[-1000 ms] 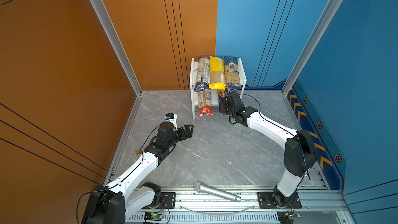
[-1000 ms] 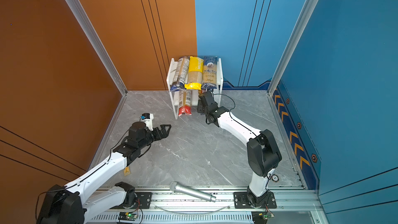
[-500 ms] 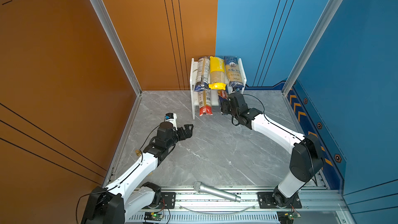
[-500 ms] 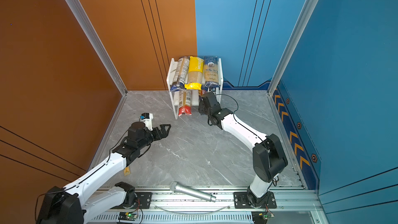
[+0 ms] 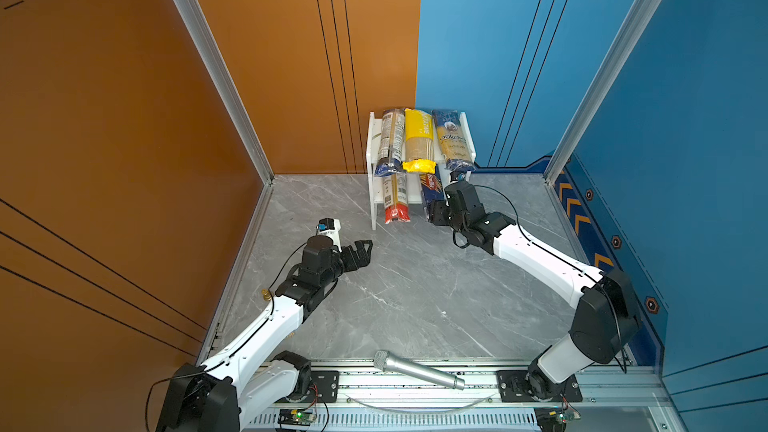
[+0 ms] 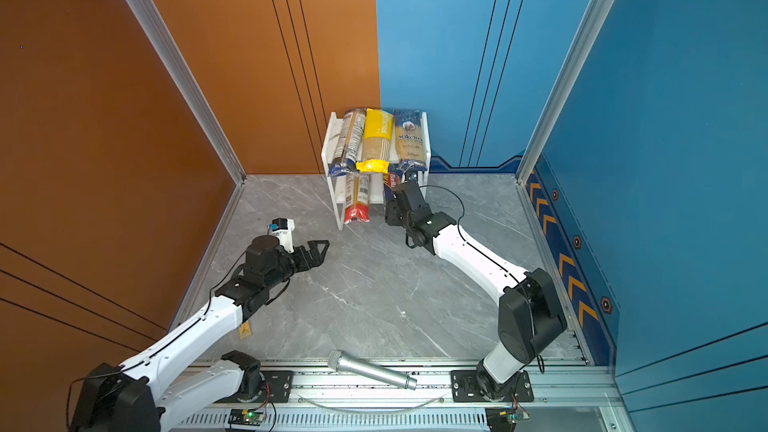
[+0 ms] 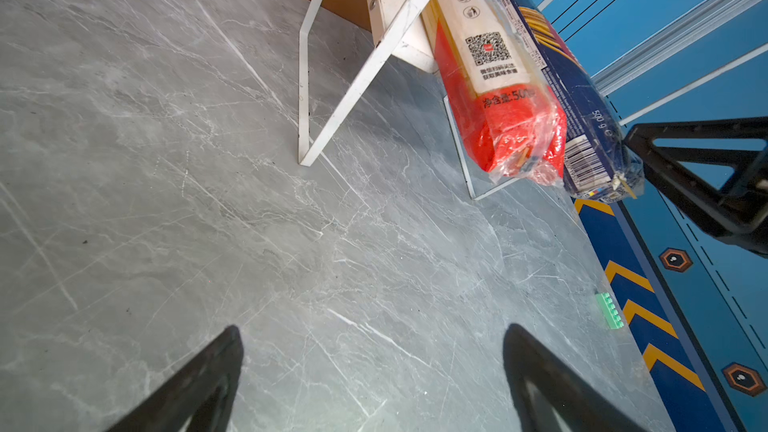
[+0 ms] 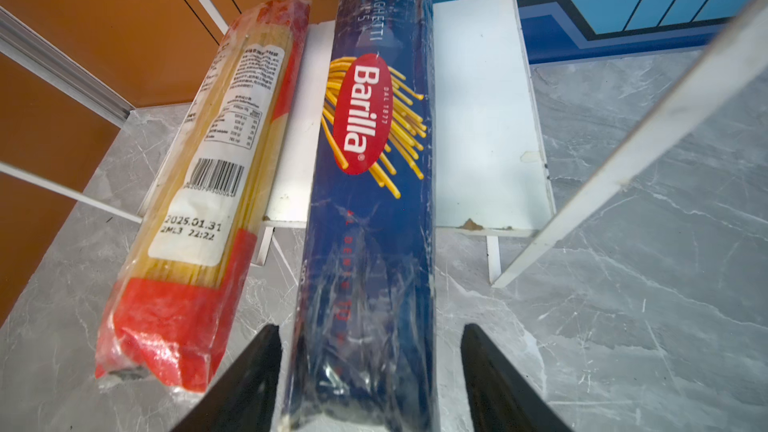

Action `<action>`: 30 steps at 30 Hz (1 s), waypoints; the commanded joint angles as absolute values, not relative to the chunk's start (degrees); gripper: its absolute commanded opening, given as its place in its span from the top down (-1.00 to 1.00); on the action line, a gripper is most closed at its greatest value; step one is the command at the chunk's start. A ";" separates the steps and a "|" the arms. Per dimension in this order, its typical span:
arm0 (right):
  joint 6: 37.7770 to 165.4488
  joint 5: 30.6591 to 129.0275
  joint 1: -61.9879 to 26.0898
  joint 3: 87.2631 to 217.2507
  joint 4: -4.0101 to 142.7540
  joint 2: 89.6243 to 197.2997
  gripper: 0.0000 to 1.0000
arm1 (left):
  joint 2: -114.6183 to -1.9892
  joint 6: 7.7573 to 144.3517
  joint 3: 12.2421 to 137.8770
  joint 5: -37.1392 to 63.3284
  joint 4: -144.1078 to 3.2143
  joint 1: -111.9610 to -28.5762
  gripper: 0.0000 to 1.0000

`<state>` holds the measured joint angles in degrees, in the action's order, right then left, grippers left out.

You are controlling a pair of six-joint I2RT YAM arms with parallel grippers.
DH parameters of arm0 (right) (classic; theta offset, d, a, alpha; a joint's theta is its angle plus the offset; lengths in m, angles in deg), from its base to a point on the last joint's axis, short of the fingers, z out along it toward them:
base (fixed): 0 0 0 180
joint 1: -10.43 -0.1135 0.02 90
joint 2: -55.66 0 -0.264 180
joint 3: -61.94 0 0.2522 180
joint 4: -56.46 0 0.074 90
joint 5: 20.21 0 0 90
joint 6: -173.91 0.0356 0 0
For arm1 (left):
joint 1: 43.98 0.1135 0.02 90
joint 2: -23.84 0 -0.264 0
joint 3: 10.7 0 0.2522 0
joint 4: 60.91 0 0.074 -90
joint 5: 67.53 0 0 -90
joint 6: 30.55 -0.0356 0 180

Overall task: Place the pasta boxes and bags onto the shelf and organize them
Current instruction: 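Lower the Barilla box onto the lower tier and open the right gripper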

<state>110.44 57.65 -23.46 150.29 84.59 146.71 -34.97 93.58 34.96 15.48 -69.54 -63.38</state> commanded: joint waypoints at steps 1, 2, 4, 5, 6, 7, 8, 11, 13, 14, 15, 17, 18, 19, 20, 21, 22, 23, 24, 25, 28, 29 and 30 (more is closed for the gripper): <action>108.49 58.45 -23.93 149.22 84.33 143.05 -0.33 | -34.17 93.12 35.20 15.16 -70.36 -62.70 -0.96; 108.36 58.72 -23.96 148.90 84.52 142.81 -0.33 | -34.17 93.09 35.38 15.07 -70.45 -62.62 -0.96; 107.79 59.47 -23.91 148.45 85.09 142.41 -0.34 | -34.21 93.03 35.36 15.02 -70.45 -62.59 -0.96; 107.58 59.64 -23.92 148.37 85.28 142.41 -0.34 | -34.26 93.03 35.40 15.05 -70.46 -62.54 -0.96; 107.43 59.78 -23.91 148.31 85.70 142.41 -0.34 | -34.30 93.07 35.49 15.11 -70.45 -62.57 -0.96; 107.25 60.23 -23.93 148.34 85.95 142.48 -0.34 | -34.26 93.06 35.49 15.11 -70.45 -62.56 -0.96; 107.04 60.64 -23.92 148.30 86.19 142.57 -0.34 | -34.30 93.10 35.45 15.16 -70.45 -62.56 -0.96; 106.46 61.85 -23.94 148.35 86.67 142.64 -0.34 | -34.17 93.03 35.56 15.06 -70.54 -62.55 -0.96; 106.17 62.72 -23.90 148.17 86.99 142.41 -0.34 | -34.08 92.86 35.75 15.11 -70.88 -62.60 -0.96; 106.07 63.12 -23.90 148.13 87.20 142.32 -0.34 | -34.00 92.75 35.94 15.22 -71.12 -62.55 -0.96; 105.90 63.49 -23.89 148.12 87.52 142.15 -0.35 | -33.92 92.46 36.06 15.25 -71.36 -62.54 -0.96; 105.56 64.23 -23.77 148.02 88.26 141.84 -0.35 | -33.72 92.17 36.22 15.34 -71.72 -62.52 -0.96; 105.45 64.80 -23.71 147.87 88.50 141.71 -0.35 | -33.57 92.11 36.37 15.40 -71.89 -62.50 -0.96; 105.45 65.08 -23.65 147.67 88.77 141.50 -0.35 | -33.48 91.93 36.48 15.50 -71.96 -62.52 -0.96; 105.45 65.20 -23.58 147.50 89.00 141.29 -0.35 | -33.47 91.86 36.54 15.51 -72.12 -62.44 -0.96; 105.36 65.47 -23.48 147.29 89.32 141.03 -0.35 | -33.48 91.73 36.63 15.48 -72.21 -62.44 -0.96; 105.23 65.91 -23.38 147.00 89.37 140.69 -0.35 | -33.47 91.70 36.65 15.48 -72.34 -62.44 -0.96; 105.11 66.23 -23.25 146.67 89.37 140.37 -0.35 | -33.43 91.73 36.68 15.46 -72.31 -62.35 -0.96; 104.88 66.73 -23.06 146.34 89.44 139.99 -0.35 | -33.41 91.70 36.77 15.45 -72.40 -62.33 -0.96; 104.68 67.23 -22.92 146.07 89.55 139.55 -0.35 | -33.38 91.75 36.75 15.42 -72.43 -62.35 -0.95; 103.88 68.15 -22.44 145.46 90.85 137.91 -0.35 | -33.29 91.62 36.79 15.37 -72.46 -62.33 -0.96; 103.70 68.45 -22.13 145.17 91.26 137.40 -0.35 | -33.29 91.53 36.81 15.43 -72.54 -62.18 -0.96; 103.48 68.93 -21.85 144.86 91.68 136.58 -0.35 | -33.22 91.46 36.94 15.39 -72.63 -62.22 -0.95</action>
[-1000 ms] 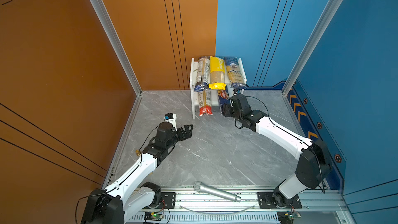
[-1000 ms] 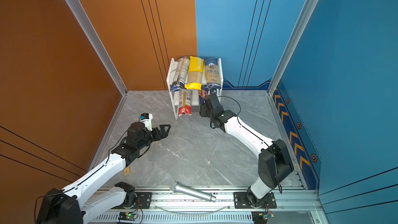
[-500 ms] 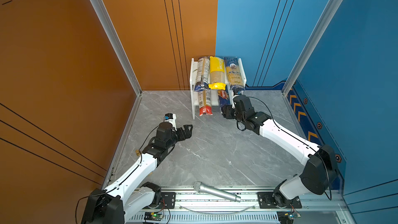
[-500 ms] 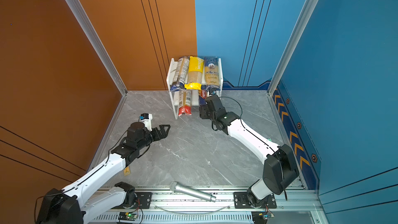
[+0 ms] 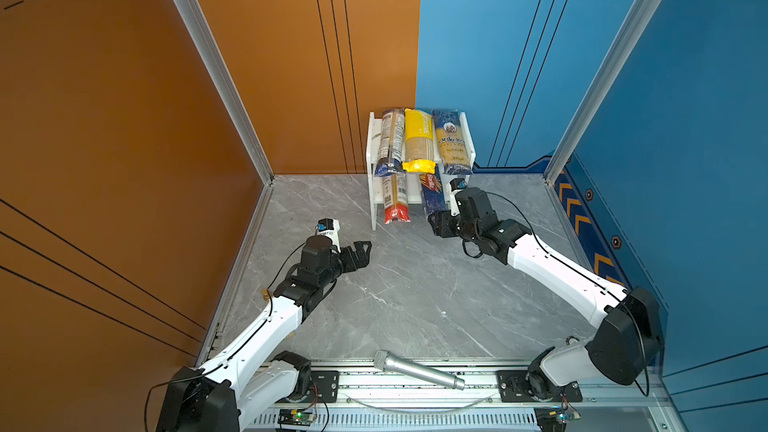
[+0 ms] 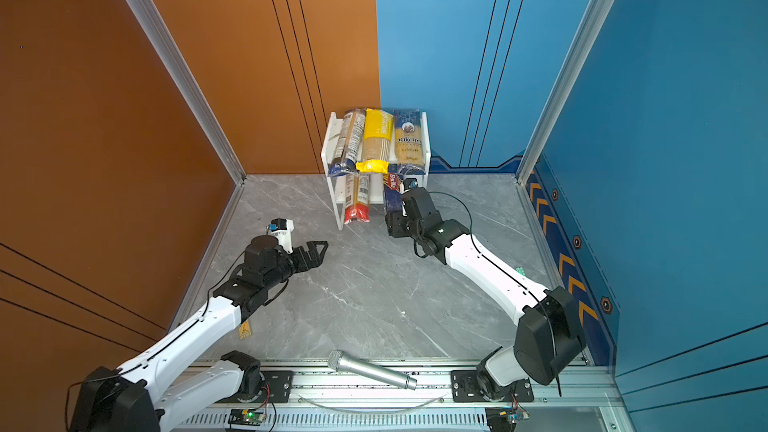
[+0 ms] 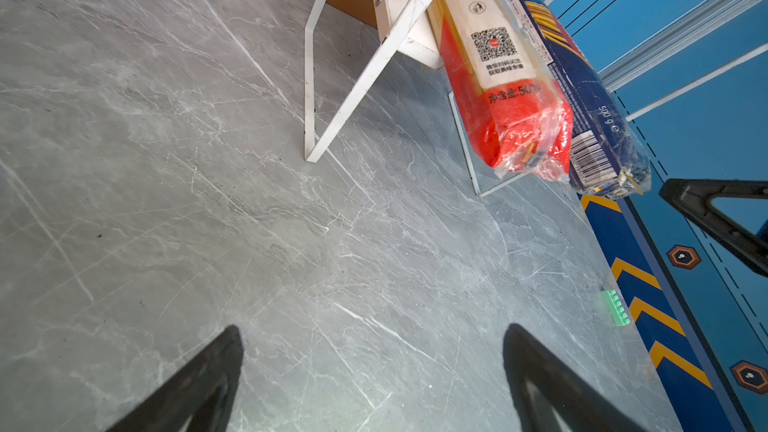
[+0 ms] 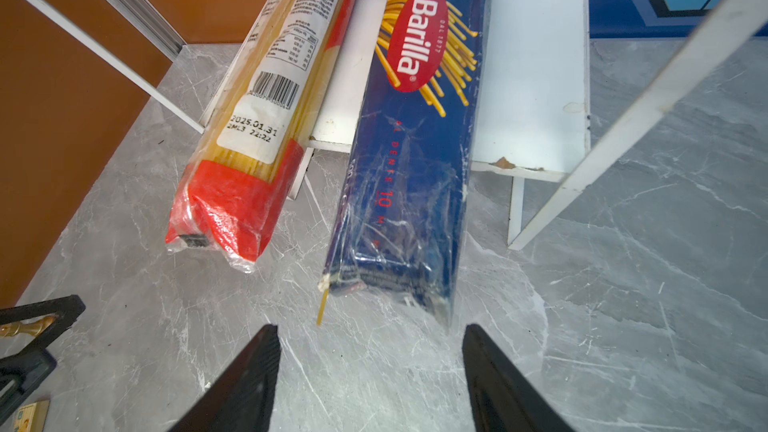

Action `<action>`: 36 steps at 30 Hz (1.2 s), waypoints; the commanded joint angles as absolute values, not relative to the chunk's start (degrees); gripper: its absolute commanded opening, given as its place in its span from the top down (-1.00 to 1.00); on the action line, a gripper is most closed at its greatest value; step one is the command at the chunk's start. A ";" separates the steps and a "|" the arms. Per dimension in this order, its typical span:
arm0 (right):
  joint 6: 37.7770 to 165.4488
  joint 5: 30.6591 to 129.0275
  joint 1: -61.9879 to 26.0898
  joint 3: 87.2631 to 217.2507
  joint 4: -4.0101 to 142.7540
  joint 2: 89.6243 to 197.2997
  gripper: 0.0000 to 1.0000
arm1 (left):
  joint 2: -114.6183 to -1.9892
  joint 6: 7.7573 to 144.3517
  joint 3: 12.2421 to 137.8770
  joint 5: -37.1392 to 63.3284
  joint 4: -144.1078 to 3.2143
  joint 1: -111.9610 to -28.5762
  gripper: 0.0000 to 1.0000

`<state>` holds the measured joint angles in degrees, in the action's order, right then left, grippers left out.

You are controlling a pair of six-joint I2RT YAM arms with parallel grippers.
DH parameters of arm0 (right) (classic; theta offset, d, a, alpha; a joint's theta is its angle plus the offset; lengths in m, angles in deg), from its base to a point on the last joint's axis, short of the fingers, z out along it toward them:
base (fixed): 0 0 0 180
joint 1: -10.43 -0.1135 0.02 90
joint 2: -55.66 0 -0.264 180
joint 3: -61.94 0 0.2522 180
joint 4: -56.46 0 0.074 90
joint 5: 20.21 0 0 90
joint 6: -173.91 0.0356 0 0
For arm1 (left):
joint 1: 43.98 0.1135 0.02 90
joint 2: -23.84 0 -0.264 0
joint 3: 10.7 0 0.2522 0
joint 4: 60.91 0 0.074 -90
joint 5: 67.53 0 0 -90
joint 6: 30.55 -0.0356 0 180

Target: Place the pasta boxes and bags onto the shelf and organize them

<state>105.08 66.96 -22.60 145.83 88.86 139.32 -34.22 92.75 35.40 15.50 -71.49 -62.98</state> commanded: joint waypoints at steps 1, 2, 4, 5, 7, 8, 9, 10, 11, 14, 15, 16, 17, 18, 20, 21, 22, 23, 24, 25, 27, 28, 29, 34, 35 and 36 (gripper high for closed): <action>103.19 69.69 -21.53 144.54 92.15 135.89 -0.36 | -33.21 91.29 36.96 15.41 -72.74 -62.10 -0.96; 102.89 70.24 -21.24 144.22 92.71 135.31 -0.36 | -33.25 91.19 37.12 15.43 -72.80 -62.08 -0.96; 102.18 71.00 -20.73 143.91 94.21 133.93 -0.36 | -33.29 90.96 37.33 15.41 -72.91 -62.02 -0.96; 101.74 71.44 -20.41 143.67 94.89 133.39 -0.36 | -33.34 90.80 37.48 15.38 -72.94 -61.86 -0.96; 100.51 72.54 -19.49 143.29 96.06 132.20 -0.36 | -33.43 90.56 37.83 15.37 -73.19 -61.74 -0.96; 99.76 72.81 -19.10 143.11 96.66 131.64 -0.36 | -33.47 90.27 38.00 15.40 -73.34 -61.73 -0.96; 98.99 73.12 -18.59 143.03 97.51 131.07 -0.36 | -33.43 89.98 38.28 15.50 -73.60 -61.64 -0.96; 98.16 73.52 -18.02 142.82 98.25 130.45 -0.37 | -33.38 89.77 38.55 15.55 -73.85 -61.42 -0.96; 97.46 73.80 -17.45 142.71 98.83 129.84 -0.36 | -33.36 89.46 38.73 15.69 -74.03 -61.46 -0.96; 95.75 74.43 -15.21 141.93 100.33 127.61 -0.37 | -33.12 88.16 39.66 16.04 -74.78 -61.18 -0.96; 95.22 74.66 -14.32 141.61 100.69 126.75 -0.37 | -33.03 87.62 39.96 16.05 -74.88 -61.10 -0.96; 94.79 74.99 -13.56 141.31 100.93 126.02 -0.37 | -32.86 87.21 40.27 15.92 -74.89 -61.03 -0.96; 93.96 75.23 -12.69 140.86 101.01 125.18 -0.37 | -32.64 86.80 40.36 15.42 -74.48 -60.86 -0.96; 93.24 75.33 -11.87 140.25 100.92 124.25 -0.37 | -32.46 86.49 40.48 15.14 -73.80 -60.70 -0.96; 91.72 75.29 -10.49 139.24 100.77 122.73 -0.37 | -32.16 86.11 40.67 14.91 -72.94 -60.38 -0.96; 91.11 75.16 -9.71 138.61 100.61 121.94 -0.38 | -32.15 85.75 40.96 14.90 -73.02 -60.17 -0.96; 90.74 75.30 -8.95 137.99 100.33 121.27 -0.38 | -32.19 85.36 41.29 14.86 -73.04 -60.01 -0.96; 90.40 75.84 -7.92 137.40 100.00 120.61 -0.38 | -32.15 84.73 41.65 14.92 -73.24 -59.97 -0.96; 90.04 76.39 -6.76 136.63 99.64 120.00 -0.38 | -32.08 84.05 42.01 15.20 -73.50 -59.89 -0.96; 89.99 76.70 -5.90 135.93 99.34 119.55 -0.38 | -32.13 83.49 42.23 15.46 -73.61 -59.74 -0.96; 89.89 77.55 -3.91 134.53 98.42 118.64 -0.38 | -31.97 82.13 42.55 16.04 -73.85 -59.62 -0.96; 89.89 77.84 -2.95 133.48 97.58 118.17 -0.39 | -31.89 81.47 42.61 16.53 -73.79 -59.53 -0.95; 90.05 78.24 -1.80 132.42 96.56 117.69 -0.39 | -31.96 80.78 42.58 16.89 -73.70 -59.34 -0.96; 91.00 81.38 2.86 127.40 91.85 116.24 -0.39 | -32.40 77.55 42.20 17.85 -72.25 -58.58 -0.96; 91.04 81.87 3.74 126.44 90.81 116.05 -0.39 | -32.56 76.96 42.07 18.13 -71.91 -58.34 -0.96; 91.24 82.24 4.57 125.51 89.86 115.89 -0.40 | -32.69 76.32 41.92 18.36 -71.68 -58.08 -0.95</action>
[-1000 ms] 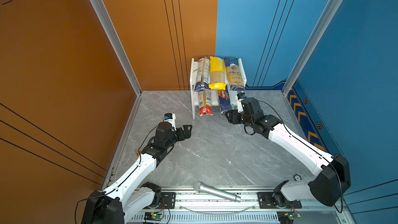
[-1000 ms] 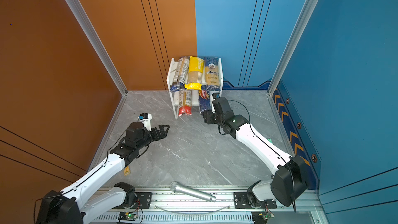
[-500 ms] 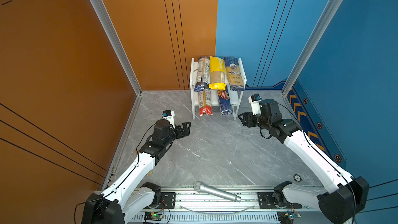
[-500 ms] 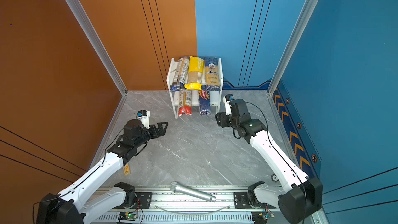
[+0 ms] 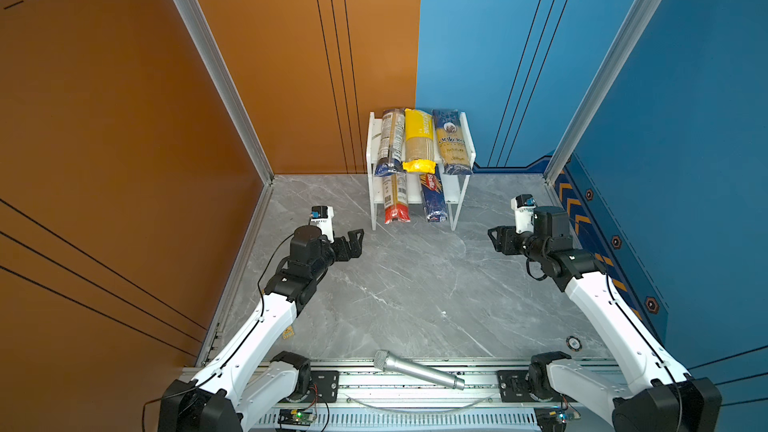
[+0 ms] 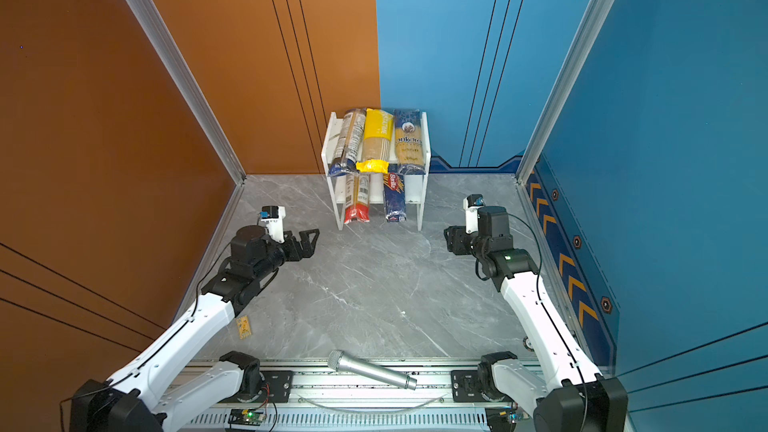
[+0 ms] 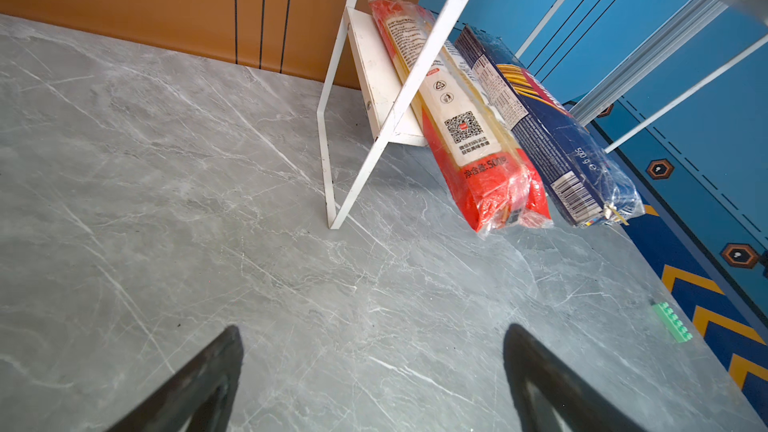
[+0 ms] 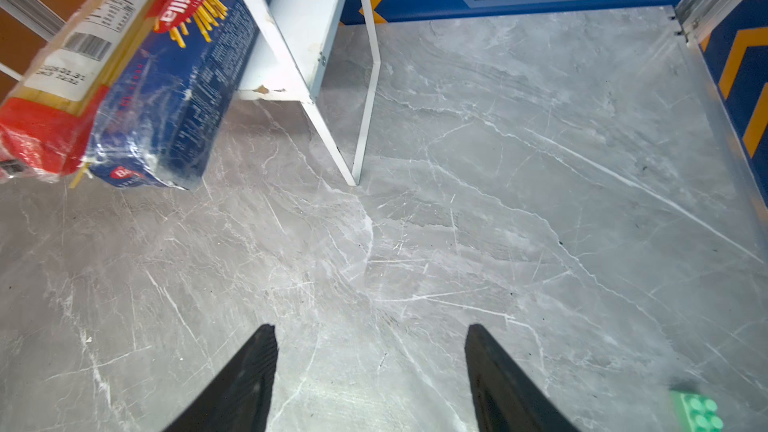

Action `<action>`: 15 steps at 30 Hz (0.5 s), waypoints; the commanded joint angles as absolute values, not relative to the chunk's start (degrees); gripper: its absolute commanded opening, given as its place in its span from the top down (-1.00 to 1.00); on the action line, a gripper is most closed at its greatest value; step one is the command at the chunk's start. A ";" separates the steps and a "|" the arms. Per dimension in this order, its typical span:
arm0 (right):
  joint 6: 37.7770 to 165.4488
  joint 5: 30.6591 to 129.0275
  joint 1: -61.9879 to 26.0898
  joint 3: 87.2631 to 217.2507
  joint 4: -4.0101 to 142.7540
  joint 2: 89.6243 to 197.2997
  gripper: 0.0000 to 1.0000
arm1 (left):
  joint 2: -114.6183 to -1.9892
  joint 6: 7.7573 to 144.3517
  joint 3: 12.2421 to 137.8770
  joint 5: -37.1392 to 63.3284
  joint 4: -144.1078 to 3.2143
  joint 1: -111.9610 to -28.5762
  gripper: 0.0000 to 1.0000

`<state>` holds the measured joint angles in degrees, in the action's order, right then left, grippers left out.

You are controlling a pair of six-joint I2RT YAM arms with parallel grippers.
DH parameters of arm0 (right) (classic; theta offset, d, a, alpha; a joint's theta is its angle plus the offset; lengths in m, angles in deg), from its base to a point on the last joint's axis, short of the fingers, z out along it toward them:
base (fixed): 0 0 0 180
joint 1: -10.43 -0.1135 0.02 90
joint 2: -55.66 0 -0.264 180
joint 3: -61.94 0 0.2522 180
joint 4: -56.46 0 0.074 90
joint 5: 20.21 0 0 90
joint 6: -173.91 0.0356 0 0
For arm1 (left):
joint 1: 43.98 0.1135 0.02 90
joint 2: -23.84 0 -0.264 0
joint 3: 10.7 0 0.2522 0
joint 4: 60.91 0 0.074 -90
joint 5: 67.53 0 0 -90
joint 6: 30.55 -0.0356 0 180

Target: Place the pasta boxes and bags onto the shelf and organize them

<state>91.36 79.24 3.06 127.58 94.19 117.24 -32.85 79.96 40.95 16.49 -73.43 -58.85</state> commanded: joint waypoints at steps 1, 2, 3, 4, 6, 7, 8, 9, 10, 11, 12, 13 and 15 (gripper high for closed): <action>91.28 82.48 5.06 124.76 88.95 115.82 -0.39 | -32.89 75.86 41.75 18.69 -71.47 -57.91 -0.96; 91.25 82.53 5.64 123.87 87.86 115.73 -0.39 | -33.13 75.26 41.64 19.07 -71.35 -57.58 -0.96; 91.29 82.50 6.22 122.94 86.62 115.61 -0.40 | -33.21 74.63 41.40 19.36 -71.00 -57.23 -0.96; 91.28 82.53 6.66 122.09 85.55 115.60 -0.40 | -33.33 74.11 41.14 19.68 -70.51 -56.86 -0.96; 91.65 82.55 7.71 120.57 83.07 115.60 -0.40 | -33.54 72.95 40.25 20.85 -69.08 -55.81 -0.96; 91.78 82.32 8.08 119.94 82.00 115.60 -0.40 | -33.55 72.50 39.89 20.97 -68.43 -55.15 -0.96; 91.98 82.12 8.46 119.08 80.60 115.60 -0.40 | -33.64 71.98 39.50 21.22 -67.96 -54.44 -0.95; 91.98 81.88 8.71 118.51 79.62 115.60 -0.40 | -33.64 71.59 39.24 21.70 -67.64 -53.78 -0.96; 91.97 81.52 9.00 117.76 78.50 115.69 -0.40 | -33.80 70.97 38.86 22.37 -67.38 -53.08 -0.96; 92.00 81.10 9.19 117.10 77.30 115.77 -0.40 | -34.12 70.10 38.73 23.12 -67.59 -52.50 -0.96; 91.97 80.72 9.41 116.51 76.41 115.93 -0.40 | -34.44 69.47 38.60 23.93 -67.80 -52.06 -0.96; 91.99 80.14 9.59 115.77 75.19 116.08 -0.40 | -34.96 68.85 38.52 24.50 -68.02 -51.38 -0.96; 92.00 78.87 9.77 114.16 72.25 116.38 -0.40 | -35.95 67.92 37.69 25.26 -67.27 -50.21 -0.96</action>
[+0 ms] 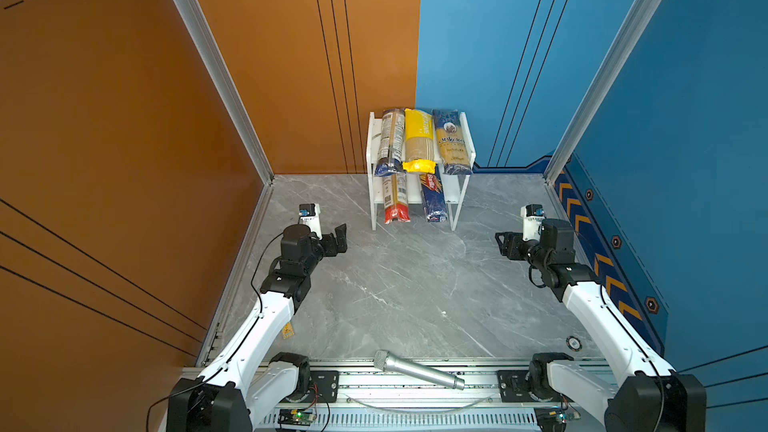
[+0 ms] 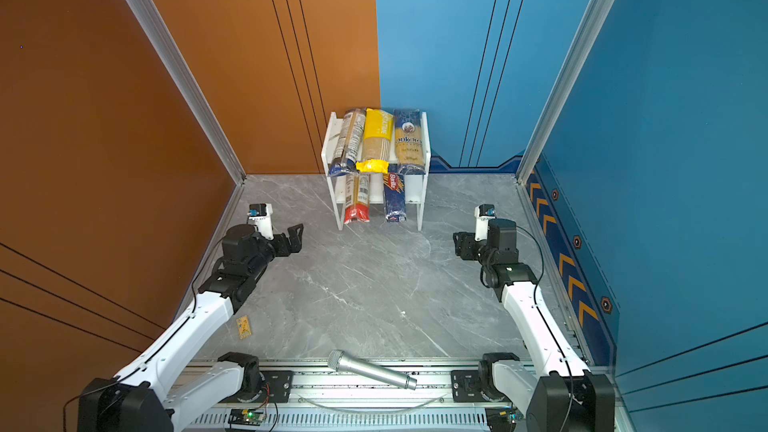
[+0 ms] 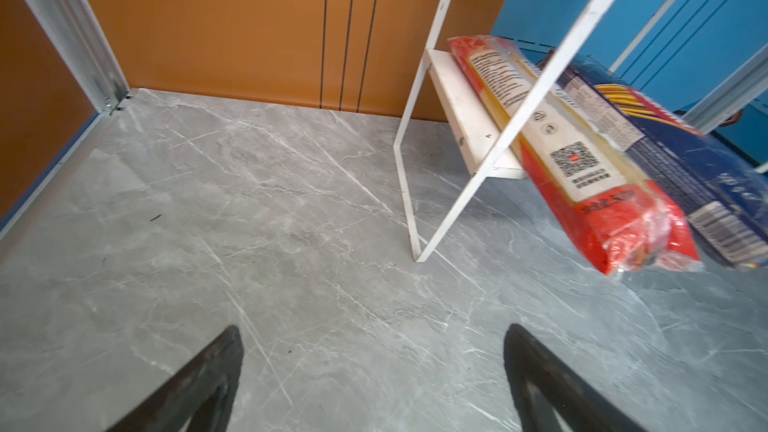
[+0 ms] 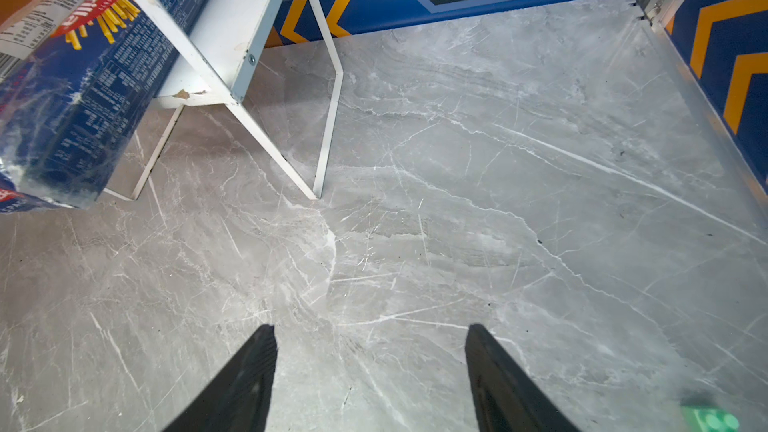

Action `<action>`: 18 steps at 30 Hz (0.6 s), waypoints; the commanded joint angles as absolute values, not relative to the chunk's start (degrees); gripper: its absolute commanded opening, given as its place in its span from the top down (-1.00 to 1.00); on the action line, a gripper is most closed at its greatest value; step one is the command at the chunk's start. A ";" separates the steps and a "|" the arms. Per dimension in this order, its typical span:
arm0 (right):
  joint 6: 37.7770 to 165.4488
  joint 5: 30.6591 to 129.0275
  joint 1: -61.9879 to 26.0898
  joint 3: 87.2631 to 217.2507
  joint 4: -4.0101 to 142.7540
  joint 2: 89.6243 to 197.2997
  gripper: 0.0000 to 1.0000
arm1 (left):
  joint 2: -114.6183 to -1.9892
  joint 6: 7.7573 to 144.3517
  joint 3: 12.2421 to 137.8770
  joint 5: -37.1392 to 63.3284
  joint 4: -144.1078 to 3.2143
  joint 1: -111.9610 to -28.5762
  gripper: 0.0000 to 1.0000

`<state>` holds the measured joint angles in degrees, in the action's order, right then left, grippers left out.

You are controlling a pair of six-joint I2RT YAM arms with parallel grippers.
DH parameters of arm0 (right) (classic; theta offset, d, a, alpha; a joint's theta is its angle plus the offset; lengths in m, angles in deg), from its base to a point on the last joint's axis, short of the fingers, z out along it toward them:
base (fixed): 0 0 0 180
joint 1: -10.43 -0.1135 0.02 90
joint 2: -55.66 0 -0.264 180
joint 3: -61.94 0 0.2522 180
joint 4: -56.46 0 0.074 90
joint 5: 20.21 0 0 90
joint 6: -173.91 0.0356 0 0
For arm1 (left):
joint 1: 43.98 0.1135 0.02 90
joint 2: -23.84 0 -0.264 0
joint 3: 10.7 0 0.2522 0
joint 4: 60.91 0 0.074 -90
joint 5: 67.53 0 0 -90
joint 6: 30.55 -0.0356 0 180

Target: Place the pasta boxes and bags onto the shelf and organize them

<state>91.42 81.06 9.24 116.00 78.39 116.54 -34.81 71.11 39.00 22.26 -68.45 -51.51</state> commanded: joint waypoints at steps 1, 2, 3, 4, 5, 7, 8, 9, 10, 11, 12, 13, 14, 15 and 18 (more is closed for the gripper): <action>91.96 78.44 9.98 113.33 70.81 116.60 -0.40 | -36.39 67.63 36.99 25.32 -66.11 -49.45 -0.96; 91.95 78.20 10.24 112.62 69.52 116.91 -0.40 | -36.86 67.32 36.07 25.28 -64.52 -48.63 -0.96; 91.97 77.81 10.34 111.99 68.46 117.08 -0.40 | -37.21 67.00 35.28 25.19 -63.15 -47.96 -0.96; 91.87 77.42 10.43 111.33 67.13 117.33 -0.40 | -37.69 66.55 34.48 25.22 -61.50 -47.21 -0.96; 91.76 77.01 10.52 110.66 65.88 117.51 -0.40 | -38.12 65.82 33.78 25.36 -60.21 -46.53 -0.95; 91.48 76.17 10.77 109.30 63.79 117.79 -0.40 | -39.27 63.93 32.53 26.75 -57.84 -45.93 -0.96; 91.34 75.83 10.99 108.69 62.57 117.96 -0.40 | -39.90 62.64 32.05 27.41 -56.87 -45.65 -0.96; 91.38 75.41 11.20 108.03 61.30 118.21 -0.40 | -40.62 61.60 31.74 27.55 -56.06 -45.41 -0.96; 91.30 75.08 11.46 107.36 59.90 118.45 -0.41 | -41.42 60.70 31.41 27.85 -54.98 -45.22 -0.96; 91.36 74.87 11.73 106.73 58.62 118.74 -0.41 | -42.33 60.19 31.00 28.00 -53.76 -44.97 -0.96; 91.37 74.74 11.99 106.28 57.52 119.06 -0.41 | -43.25 59.98 30.61 27.88 -52.47 -44.75 -0.96; 91.41 74.68 12.19 105.76 56.22 119.49 -0.41 | -44.34 59.95 29.97 27.71 -50.37 -44.39 -0.96; 91.41 74.41 12.34 105.15 54.81 119.87 -0.41 | -45.62 59.95 29.27 27.28 -47.96 -44.13 -0.96; 91.41 74.14 12.36 104.53 53.28 120.20 -0.41 | -46.67 59.95 28.66 26.82 -46.03 -43.98 -0.96; 90.82 73.92 12.50 102.57 48.81 121.11 -0.41 | -49.71 59.98 27.77 26.30 -42.63 -43.76 -0.96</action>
<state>91.36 75.53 12.06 104.30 55.96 120.39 -47.80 61.64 29.04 26.13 -49.08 -44.30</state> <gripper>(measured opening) 0.704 0.978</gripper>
